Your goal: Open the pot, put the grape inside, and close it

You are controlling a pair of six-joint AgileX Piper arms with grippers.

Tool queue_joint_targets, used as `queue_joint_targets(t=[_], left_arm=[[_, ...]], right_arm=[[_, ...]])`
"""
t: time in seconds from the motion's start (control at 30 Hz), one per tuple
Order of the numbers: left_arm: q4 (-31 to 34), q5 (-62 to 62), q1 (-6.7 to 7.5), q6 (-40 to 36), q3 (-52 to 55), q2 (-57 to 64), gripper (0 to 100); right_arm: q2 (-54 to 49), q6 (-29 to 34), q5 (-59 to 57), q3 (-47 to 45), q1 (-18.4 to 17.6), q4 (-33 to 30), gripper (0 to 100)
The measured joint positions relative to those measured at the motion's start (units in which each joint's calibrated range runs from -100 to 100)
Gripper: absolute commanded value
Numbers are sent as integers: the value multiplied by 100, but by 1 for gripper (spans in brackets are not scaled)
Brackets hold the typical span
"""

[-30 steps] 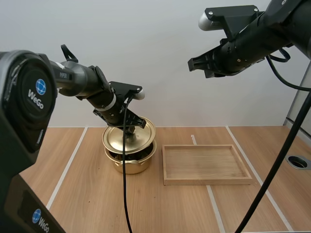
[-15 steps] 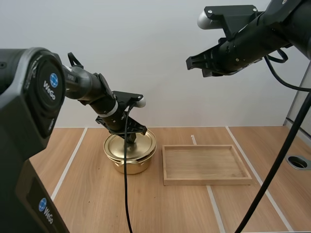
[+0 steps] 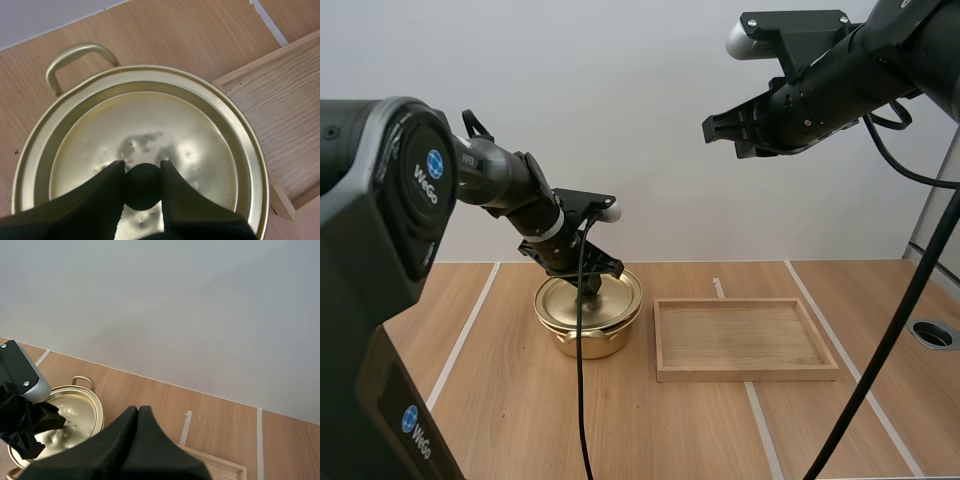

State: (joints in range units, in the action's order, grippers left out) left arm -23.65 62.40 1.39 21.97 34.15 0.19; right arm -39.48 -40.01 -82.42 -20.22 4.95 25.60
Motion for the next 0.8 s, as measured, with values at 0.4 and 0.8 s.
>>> queue_joint_targets(t=[0.4,0.8], left_arm=[[22,-15,0,0,0,0,0],[44,-23,0,0,0,0,0]], right_arm=[[0,0,0,0,0,0,0],[0,0,-136,0,0,4,0]])
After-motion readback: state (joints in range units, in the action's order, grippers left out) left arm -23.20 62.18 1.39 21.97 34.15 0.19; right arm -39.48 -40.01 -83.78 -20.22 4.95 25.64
